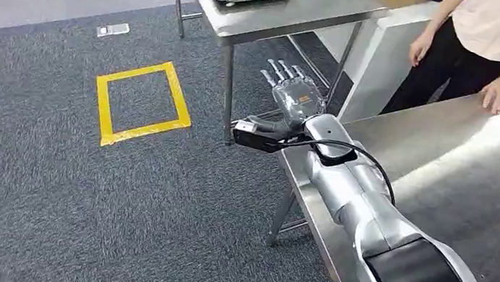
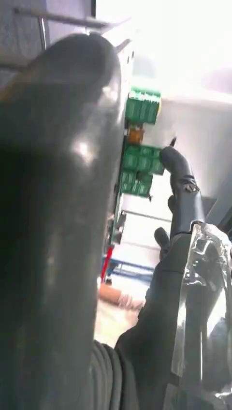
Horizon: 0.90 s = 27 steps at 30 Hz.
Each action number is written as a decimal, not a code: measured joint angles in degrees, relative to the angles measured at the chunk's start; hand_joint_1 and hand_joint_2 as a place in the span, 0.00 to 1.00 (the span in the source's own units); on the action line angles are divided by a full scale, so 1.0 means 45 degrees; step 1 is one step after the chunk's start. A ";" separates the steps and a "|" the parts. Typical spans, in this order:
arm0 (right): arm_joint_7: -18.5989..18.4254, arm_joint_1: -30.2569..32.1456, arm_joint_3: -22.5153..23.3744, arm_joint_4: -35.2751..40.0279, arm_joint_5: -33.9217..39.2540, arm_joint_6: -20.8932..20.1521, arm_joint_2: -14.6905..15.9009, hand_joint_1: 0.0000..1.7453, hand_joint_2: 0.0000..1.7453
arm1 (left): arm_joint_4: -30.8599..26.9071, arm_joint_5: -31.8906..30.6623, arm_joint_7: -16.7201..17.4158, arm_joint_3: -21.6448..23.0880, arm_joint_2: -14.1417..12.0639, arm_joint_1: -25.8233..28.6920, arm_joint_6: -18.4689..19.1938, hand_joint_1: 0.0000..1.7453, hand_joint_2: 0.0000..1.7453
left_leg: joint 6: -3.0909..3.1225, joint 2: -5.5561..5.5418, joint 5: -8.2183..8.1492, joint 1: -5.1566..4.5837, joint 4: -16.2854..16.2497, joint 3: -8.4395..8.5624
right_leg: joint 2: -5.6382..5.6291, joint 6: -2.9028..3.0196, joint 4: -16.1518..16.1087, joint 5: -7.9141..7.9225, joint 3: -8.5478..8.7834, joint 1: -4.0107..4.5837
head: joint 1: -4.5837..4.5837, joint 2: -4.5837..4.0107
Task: Take the parts from the cabinet and place them on the table.
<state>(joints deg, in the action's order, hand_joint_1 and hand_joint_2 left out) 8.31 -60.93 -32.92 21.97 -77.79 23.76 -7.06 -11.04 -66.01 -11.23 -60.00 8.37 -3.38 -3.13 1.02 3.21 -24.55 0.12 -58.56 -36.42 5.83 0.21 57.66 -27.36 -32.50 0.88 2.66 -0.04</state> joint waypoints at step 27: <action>0.0117 0.1461 -0.0029 -0.0107 0.0165 0.0063 -0.0432 0.00 0.00 | 0.0000 -0.0257 -0.0102 0.0000 0.0053 0.0035 -0.0029 0.00 0.00 | -0.0282 -0.0590 -0.0172 0.0241 -0.1390 -0.0862 | -0.0370 0.0187 0.0020 -0.0048 0.0029 -0.0235 | 0.0068 0.0000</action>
<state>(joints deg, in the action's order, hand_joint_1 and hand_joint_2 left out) 8.83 -54.36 -33.05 21.49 -77.04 24.04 -9.01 -11.04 -67.17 -11.69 -60.00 8.61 -3.22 -3.26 -0.25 0.55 -25.33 1.20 -64.81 -40.30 4.17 1.05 57.76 -27.58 -32.37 -0.18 2.97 -0.04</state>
